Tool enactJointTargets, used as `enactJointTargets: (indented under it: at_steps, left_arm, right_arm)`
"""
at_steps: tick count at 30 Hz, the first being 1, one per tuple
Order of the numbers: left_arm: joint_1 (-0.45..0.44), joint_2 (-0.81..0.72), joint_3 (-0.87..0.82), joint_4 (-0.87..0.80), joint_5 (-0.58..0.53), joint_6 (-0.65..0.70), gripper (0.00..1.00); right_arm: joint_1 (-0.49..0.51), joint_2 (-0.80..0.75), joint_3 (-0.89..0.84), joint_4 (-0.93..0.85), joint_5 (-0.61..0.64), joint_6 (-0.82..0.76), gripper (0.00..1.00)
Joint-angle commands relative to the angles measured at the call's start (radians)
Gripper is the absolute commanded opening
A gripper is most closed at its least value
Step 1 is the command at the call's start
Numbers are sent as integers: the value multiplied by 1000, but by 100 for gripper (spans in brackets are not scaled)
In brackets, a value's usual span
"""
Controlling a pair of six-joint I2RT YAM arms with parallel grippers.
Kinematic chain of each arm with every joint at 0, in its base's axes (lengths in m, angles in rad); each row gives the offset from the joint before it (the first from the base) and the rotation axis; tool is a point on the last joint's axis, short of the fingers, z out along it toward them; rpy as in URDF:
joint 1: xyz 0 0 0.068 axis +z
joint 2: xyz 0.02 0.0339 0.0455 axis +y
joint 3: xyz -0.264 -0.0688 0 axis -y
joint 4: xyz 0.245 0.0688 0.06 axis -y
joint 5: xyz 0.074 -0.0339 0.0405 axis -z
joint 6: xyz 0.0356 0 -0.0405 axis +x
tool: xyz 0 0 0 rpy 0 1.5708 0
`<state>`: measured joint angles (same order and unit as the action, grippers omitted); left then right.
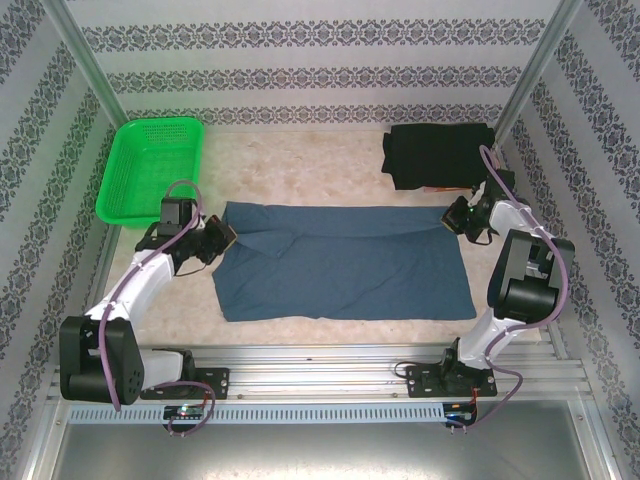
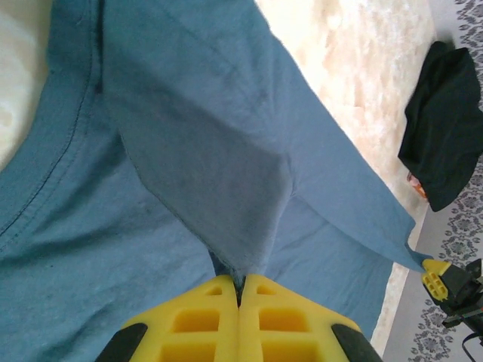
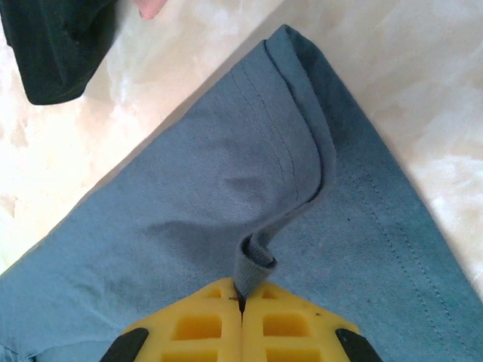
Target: Fold and stack the t-shirts
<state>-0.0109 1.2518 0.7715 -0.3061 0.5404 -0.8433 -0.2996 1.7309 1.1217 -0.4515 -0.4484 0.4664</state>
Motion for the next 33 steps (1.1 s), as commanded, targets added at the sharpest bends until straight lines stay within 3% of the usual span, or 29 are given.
enactJointTargets:
  at_steps: [1,12,18,19,21,22,27,29,33]
  left_arm:
    - [9,-1,-18,-1,-27,10,0]
    - [-6,4,-103,-26,-103,36,0]
    - [-21,67,-127,18,-116,35,0]
    - [-26,82,-128,26,-121,36,5]
    - [-31,108,-121,28,-127,32,28]
    - [-32,114,-112,19,-140,34,32]
    - [-79,44,33,-145,-291,87,62]
    - [-125,20,133,-227,-356,141,73]
    - [-295,36,301,-293,-407,280,81]
  right_arm:
    - [-10,27,-9,2,26,-18,0]
    - [-10,61,-11,-1,56,-17,1]
    - [-10,87,-12,3,64,-15,7]
    - [-10,91,-10,4,61,-15,10]
    - [-10,97,-4,1,48,-14,19]
    - [-10,94,0,3,37,-13,23]
    - [-3,2,-2,7,-29,-34,59]
    - [6,-63,-10,-4,-52,-52,68]
    - [60,-221,-68,-1,-105,-49,79]
